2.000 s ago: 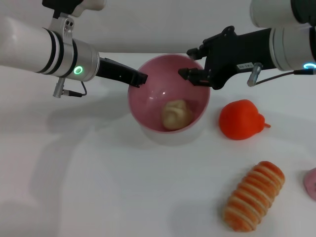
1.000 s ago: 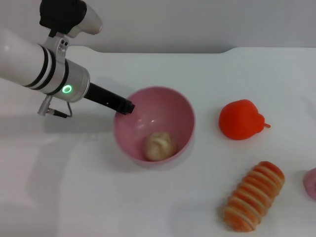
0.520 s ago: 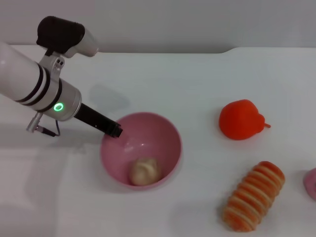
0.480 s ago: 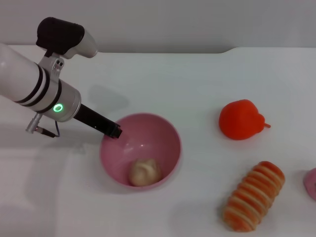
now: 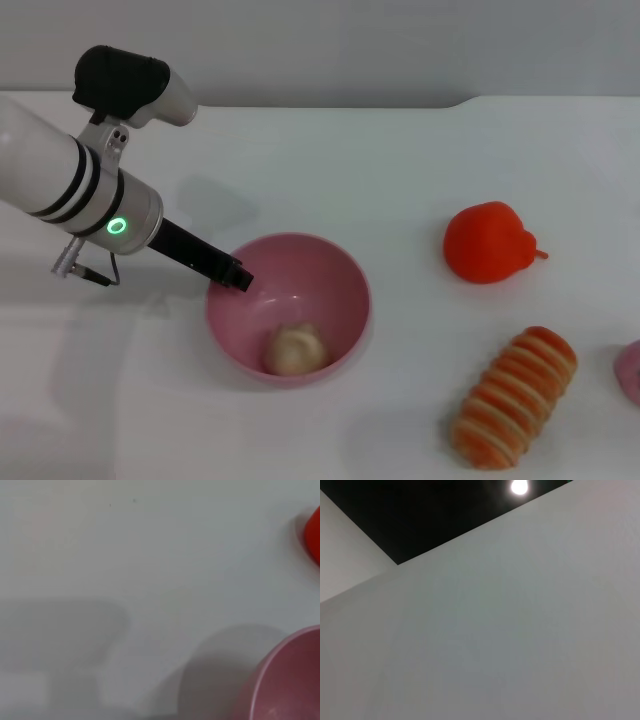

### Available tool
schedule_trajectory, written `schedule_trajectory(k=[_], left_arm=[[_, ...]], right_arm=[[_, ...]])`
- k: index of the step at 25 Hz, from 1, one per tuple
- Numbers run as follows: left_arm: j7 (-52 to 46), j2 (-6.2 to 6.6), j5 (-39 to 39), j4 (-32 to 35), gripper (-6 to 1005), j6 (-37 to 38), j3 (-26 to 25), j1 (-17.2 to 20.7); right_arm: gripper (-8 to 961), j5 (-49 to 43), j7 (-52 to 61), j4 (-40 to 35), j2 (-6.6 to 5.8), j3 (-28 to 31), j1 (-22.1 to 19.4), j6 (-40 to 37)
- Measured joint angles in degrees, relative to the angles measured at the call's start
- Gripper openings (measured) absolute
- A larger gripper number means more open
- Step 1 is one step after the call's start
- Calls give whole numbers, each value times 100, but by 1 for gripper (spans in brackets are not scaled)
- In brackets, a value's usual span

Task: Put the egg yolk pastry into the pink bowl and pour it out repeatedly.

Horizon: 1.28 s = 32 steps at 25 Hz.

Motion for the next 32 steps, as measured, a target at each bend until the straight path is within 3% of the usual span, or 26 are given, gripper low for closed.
schedule_trajectory(k=[5,7,10,13,14,18,20,21,22,23,24,26,29,32], left_arm=[[17,-9,-31,203,246,60,-58,1],[37,-28,-335,948,283,192,-130,10],[79,-20,-703,1313,339,203,-202,8],[479,-34,-1511,1661,586,-62,-500,46],[692,-37,-1835,1686,592,-179,-561,83],[2588,-53,-4262,1485,618,-964,-636,408],[4227,-88,-6149,962,616,-1350,-594,596],[4227,-88,-6149,962,614,-1350,-594,596],[4985,-105,-7110,561,613,-1446,-583,650],[6418,-123,-8819,-235,612,-1446,-534,693],[7042,-130,-9495,-592,612,-1373,-459,706],[8801,-145,-11370,-1547,613,-986,-130,723],[11010,-150,-13285,-2356,614,-264,546,823],[12958,-158,-14410,-2511,615,-105,1335,1139]], right_arm=[[485,-5,12,97,0,-8,-7,-4],[485,-6,16,167,0,-35,14,-7],[485,-7,14,213,7,-121,42,-13],[485,-7,-13,222,25,-168,62,-15],[485,-5,-16,245,29,-178,79,-19],[485,51,-21,466,32,-174,216,-87],[485,55,-23,563,28,-163,304,-103],[485,57,-27,605,26,-162,348,-104],[485,58,-29,628,26,-159,386,-104],[485,58,-32,645,26,-158,417,-102],[485,59,-36,651,26,-154,447,-90],[485,60,-68,672,30,-154,502,-50],[485,93,-258,799,30,-144,607,-27],[485,241,-630,995,26,-90,694,28]])
